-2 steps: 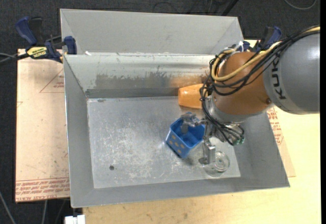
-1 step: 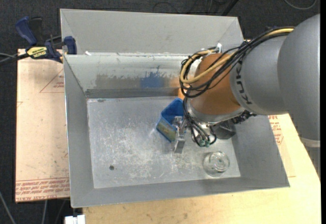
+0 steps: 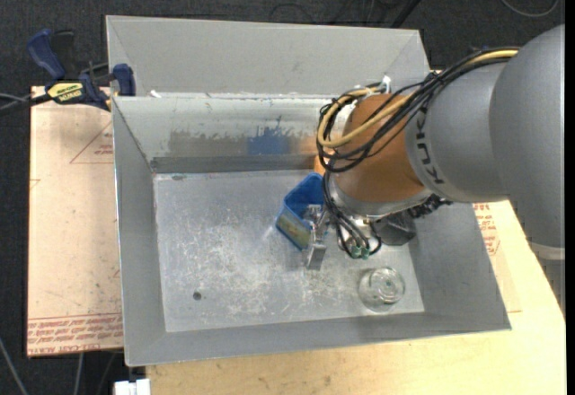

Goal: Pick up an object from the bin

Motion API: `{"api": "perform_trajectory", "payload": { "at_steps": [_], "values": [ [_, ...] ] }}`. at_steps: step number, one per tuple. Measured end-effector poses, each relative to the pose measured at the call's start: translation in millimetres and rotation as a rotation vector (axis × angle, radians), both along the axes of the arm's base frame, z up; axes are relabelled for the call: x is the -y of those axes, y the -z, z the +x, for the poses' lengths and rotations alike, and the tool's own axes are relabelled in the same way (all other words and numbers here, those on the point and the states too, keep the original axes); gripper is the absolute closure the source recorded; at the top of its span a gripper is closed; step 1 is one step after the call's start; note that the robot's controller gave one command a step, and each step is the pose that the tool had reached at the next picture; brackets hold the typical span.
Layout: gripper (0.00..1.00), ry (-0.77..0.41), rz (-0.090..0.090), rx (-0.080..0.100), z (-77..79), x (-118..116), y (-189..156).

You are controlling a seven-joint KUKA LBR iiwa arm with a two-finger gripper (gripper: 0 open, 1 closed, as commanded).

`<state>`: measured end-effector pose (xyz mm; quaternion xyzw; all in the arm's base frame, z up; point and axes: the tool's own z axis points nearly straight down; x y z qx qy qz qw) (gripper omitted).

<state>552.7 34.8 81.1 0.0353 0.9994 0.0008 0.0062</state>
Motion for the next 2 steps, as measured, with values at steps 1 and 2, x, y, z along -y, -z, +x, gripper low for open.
{"api": "perform_trajectory", "payload": {
  "at_steps": [1, 2],
  "values": [
    [1.00, 0.032, 0.000, -0.008, 2.3, 7, -33],
    [1.00, 0.040, 0.001, -0.006, 5.2, 9, -47]
  ]
}}
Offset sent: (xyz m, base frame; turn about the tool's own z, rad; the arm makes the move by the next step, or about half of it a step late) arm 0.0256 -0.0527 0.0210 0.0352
